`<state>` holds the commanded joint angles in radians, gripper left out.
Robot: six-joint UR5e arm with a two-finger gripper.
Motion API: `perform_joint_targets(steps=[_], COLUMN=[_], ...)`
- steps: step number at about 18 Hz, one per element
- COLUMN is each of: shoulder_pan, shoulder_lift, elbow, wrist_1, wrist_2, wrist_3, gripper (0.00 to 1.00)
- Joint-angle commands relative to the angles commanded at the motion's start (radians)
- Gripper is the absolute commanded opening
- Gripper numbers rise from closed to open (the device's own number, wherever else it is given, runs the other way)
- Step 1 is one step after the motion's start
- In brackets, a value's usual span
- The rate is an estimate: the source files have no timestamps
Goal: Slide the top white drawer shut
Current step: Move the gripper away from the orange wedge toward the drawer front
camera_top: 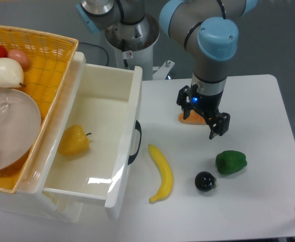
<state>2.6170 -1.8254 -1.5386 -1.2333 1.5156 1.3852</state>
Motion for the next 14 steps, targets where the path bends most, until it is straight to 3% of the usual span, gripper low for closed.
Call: perform_joint_targets(steps=[5, 8, 14], shoulder_pan=[-0.025, -0.028, -0.038], shoulder_lift=[-0.009, -0.021, -0.047], elbow=[-0.003, -0.009, -0.026], wrist_1=[0.003, 0.034, 0.055], wrist_2=[0.049, 0.100, 0.103], wrist_3=[-0.011, -0.012, -0.020], gripper=[1.00, 1.00, 1.00])
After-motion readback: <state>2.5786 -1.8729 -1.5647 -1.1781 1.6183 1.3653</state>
